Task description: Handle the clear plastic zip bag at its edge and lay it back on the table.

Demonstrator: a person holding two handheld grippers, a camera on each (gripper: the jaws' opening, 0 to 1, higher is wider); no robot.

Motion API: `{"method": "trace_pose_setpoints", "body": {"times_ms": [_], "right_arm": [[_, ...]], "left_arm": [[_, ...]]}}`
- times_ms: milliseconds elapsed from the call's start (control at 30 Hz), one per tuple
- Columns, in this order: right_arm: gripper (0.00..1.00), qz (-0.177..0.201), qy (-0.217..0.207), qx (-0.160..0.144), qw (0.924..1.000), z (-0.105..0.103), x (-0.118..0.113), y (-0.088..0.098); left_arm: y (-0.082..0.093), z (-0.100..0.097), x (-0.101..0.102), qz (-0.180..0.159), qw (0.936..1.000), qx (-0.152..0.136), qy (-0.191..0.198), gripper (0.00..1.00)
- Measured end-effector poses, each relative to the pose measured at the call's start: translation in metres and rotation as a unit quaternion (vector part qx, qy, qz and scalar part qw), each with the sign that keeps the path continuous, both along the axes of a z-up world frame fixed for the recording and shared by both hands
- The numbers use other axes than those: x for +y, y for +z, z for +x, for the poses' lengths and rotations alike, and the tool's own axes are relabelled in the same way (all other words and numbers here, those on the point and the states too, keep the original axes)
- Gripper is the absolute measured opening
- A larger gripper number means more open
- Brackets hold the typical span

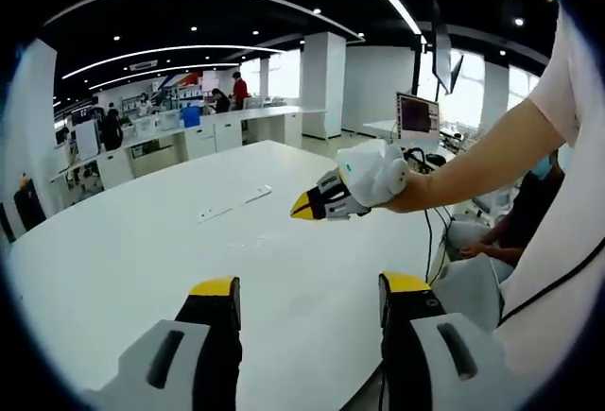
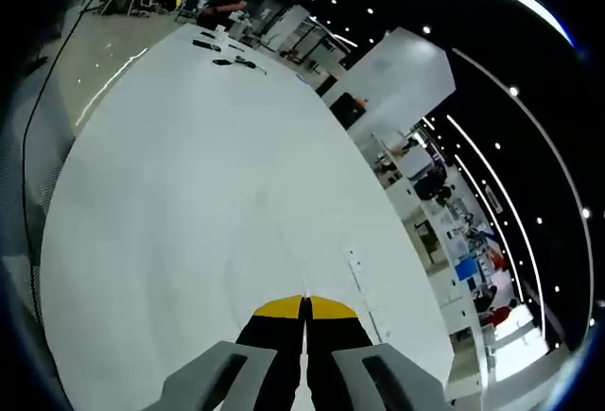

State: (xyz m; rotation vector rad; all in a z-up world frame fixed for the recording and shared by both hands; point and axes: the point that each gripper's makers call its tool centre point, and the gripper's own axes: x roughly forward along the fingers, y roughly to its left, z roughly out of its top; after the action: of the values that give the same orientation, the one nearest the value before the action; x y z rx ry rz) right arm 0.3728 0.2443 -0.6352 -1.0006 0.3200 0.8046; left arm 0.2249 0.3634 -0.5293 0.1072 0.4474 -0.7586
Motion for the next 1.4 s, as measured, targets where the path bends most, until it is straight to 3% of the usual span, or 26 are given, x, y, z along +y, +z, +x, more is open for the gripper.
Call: {"method": "trace_pose_setpoints", "body": {"times_ms": [167, 600, 1400], "right_arm": [[0.0, -0.018, 0.019, -0.006, 0.9996, -0.01, 0.0, -0.019], [0.0, -0.043, 0.069, 0.016, 0.9966, -0.052, 0.012, -0.06], [0.0, -0.053, 0.077, 0.005, 0.9956, -0.017, -0.002, -0.074]], "left_arm": [[-0.002, 0.0, 0.0, 0.001, 1.0, 0.002, 0.0, 0.57], [-0.005, -0.001, 0.0, 0.003, 1.0, 0.008, 0.001, 0.56], [-0.01, -0.002, 0.003, 0.016, 0.9997, 0.017, 0.0, 0.56]]}}
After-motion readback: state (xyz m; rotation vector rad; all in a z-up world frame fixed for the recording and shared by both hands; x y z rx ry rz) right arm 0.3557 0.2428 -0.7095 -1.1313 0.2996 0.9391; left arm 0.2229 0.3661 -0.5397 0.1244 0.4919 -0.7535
